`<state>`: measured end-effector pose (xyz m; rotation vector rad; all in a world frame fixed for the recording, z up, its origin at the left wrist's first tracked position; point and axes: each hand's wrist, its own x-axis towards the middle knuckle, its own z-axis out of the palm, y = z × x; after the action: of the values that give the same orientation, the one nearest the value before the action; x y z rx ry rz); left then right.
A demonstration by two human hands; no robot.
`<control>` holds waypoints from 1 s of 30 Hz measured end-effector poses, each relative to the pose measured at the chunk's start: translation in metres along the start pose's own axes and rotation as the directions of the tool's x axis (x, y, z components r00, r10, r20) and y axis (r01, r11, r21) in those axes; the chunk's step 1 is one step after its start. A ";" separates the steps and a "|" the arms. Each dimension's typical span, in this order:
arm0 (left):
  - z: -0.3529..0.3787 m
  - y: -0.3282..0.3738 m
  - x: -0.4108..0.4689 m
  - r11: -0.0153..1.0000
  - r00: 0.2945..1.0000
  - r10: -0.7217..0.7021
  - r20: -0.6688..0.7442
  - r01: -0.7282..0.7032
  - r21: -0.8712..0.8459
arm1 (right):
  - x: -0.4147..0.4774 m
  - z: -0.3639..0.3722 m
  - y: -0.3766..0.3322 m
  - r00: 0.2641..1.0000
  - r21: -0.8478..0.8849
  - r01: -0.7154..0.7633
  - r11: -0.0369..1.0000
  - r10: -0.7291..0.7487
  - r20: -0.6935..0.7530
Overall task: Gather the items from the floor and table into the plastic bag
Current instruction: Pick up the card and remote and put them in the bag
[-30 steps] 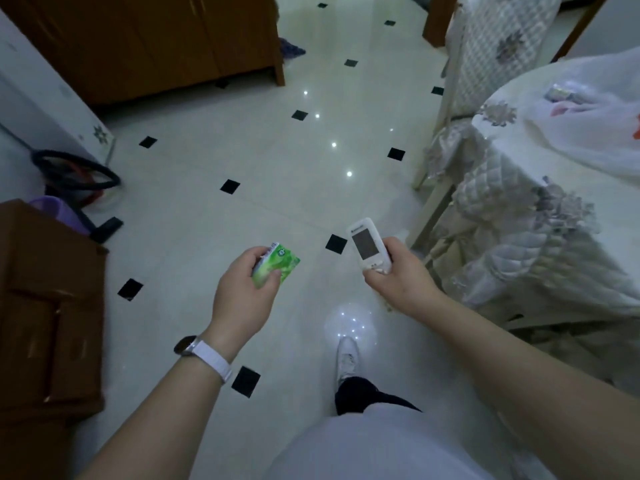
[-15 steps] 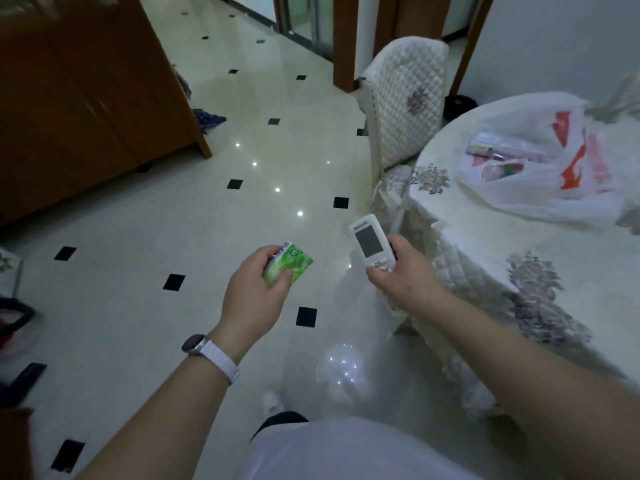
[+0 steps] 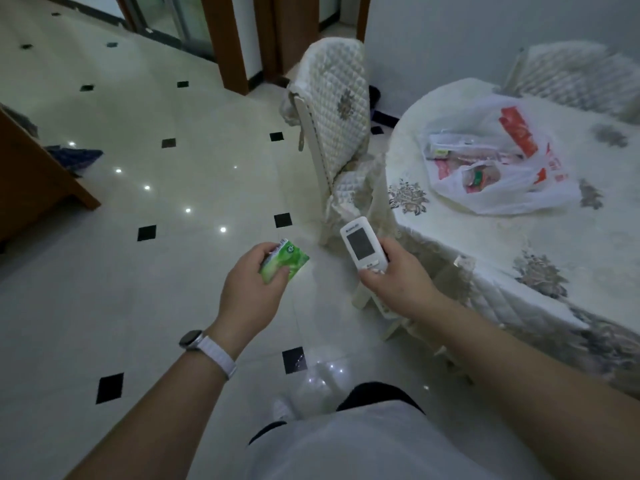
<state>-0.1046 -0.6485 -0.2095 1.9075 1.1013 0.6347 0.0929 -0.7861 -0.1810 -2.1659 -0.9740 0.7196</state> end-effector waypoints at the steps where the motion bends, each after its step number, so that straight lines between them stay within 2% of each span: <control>1: 0.000 -0.002 0.015 1.000 1.000 0.010 0.022 -0.010 -0.008 | 0.005 0.000 -0.003 0.999 0.016 -0.024 1.000 0.025 -0.028; 9: 0.046 0.019 0.108 0.992 0.962 0.123 0.246 -0.113 -0.055 | 0.049 -0.021 0.018 0.951 0.082 -0.213 0.974 0.226 -0.213; 14: 0.083 0.036 0.185 0.988 0.941 0.155 0.299 -0.156 -0.021 | 0.105 -0.037 0.048 0.883 0.136 -0.342 0.930 0.368 -0.293; 19: 0.123 0.071 0.273 0.974 0.928 0.189 0.321 -0.218 0.058 | 0.182 -0.070 0.072 0.853 0.249 -0.362 0.898 0.427 -0.299; 25: 0.203 0.120 0.336 0.955 0.847 0.249 0.469 -0.295 0.025 | 0.241 -0.133 0.092 0.808 0.279 -0.398 0.874 0.478 -0.344; 30: 0.253 0.156 0.371 0.937 0.761 0.301 0.575 -0.349 -0.027 | 0.258 -0.170 0.113 0.737 0.303 -0.466 0.831 0.554 -0.387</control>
<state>0.3362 -0.4708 -0.2048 2.1805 0.4118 0.1573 0.4083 -0.6970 -0.2107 -2.2939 -0.0377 0.4649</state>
